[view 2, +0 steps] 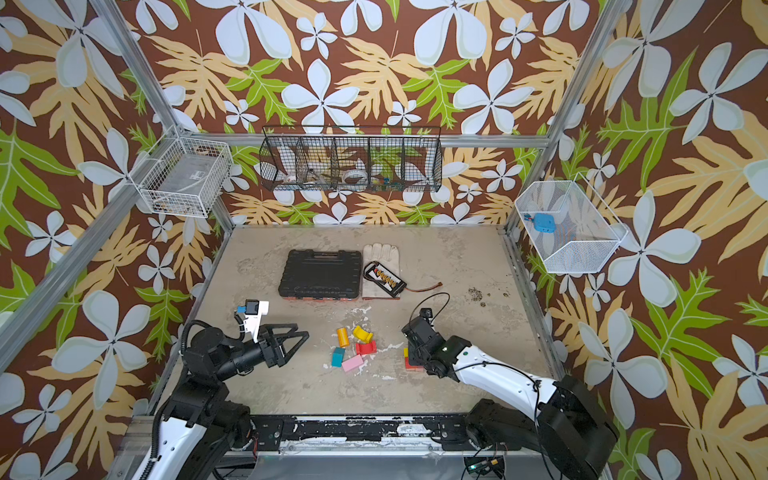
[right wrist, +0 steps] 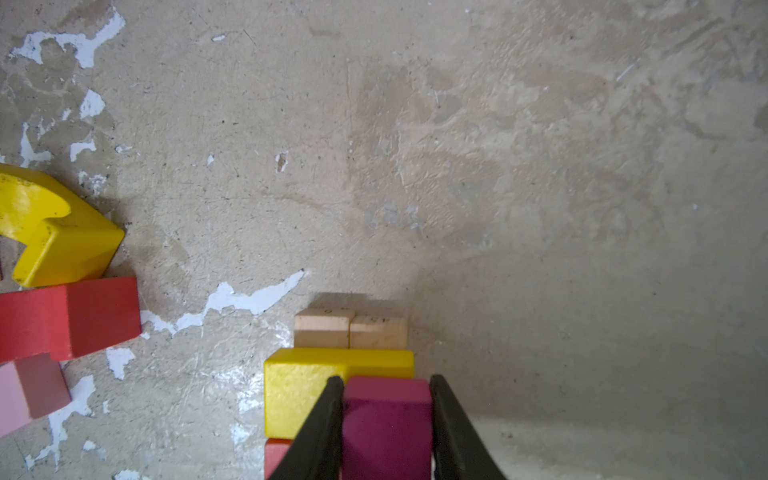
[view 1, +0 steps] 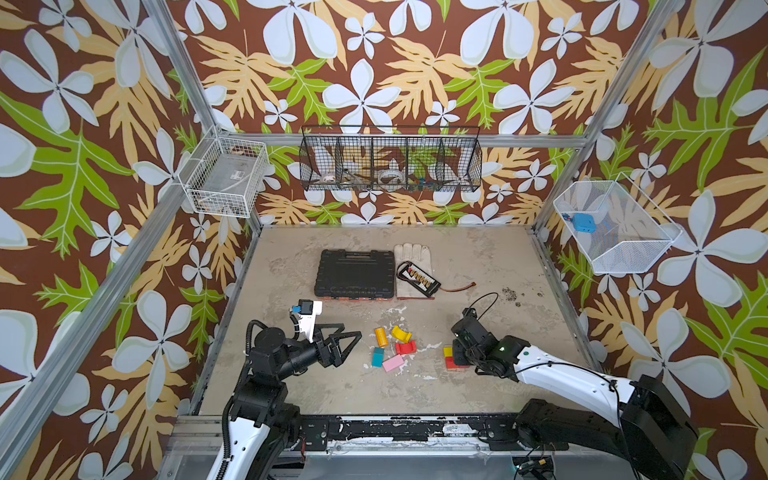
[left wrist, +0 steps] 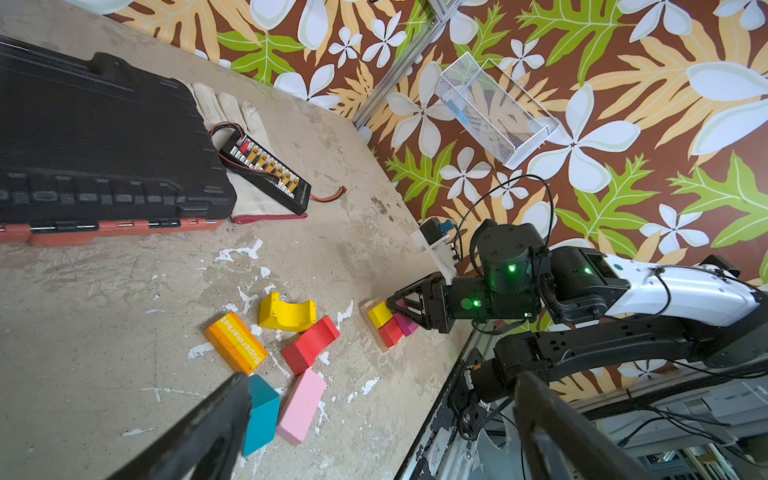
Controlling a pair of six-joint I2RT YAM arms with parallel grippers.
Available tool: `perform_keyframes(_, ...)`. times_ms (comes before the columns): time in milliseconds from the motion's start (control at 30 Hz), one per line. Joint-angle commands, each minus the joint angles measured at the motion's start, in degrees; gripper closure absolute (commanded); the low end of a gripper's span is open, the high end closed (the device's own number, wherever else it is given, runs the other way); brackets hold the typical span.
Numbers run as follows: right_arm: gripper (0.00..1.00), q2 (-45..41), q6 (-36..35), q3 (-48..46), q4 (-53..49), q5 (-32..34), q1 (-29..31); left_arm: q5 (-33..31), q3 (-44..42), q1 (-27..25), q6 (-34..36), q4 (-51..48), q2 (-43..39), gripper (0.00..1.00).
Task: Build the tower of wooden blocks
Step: 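Carry the magenta block over the stack with the right gripper, then lower the magenta block onto the stack beside the yellow block and release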
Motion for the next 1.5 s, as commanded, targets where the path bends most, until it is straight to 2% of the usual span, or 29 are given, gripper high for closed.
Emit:
perform_keyframes(0, 0.60, 0.01, 0.89, 0.28, 0.35, 0.34, 0.11, 0.30, 0.01, 0.04, 0.06, 1.16, -0.14, 0.00)
perform_keyframes(100, 0.56, 0.03, 0.88, 0.20, 0.34, 0.34, 0.07, 0.33, -0.01, -0.03, 0.03, 1.16, -0.14, 0.00)
perform_keyframes(267, 0.55, -0.23, 1.05, 0.28, 0.08, 0.34, 0.09, 0.39, 0.00, -0.03, 0.04, 1.21, -0.20, 0.00)
perform_keyframes(1033, 0.67, -1.02, 3.00, -0.67, 1.27, -0.78, 0.11, 0.39, -0.08, 0.03, -0.11, 1.16, -0.40, 0.00)
perform_keyframes(1367, 0.68, 0.03, 3.07, -0.59, 1.80, -1.06, 0.13, 0.40, -0.10, -0.02, -0.10, 1.12, -0.45, 0.00)
perform_keyframes(1467, 0.65, -0.20, 2.90, -0.42, 1.45, -1.00, 0.14, 0.39, -0.10, -0.02, -0.08, 1.20, -0.40, 0.00)
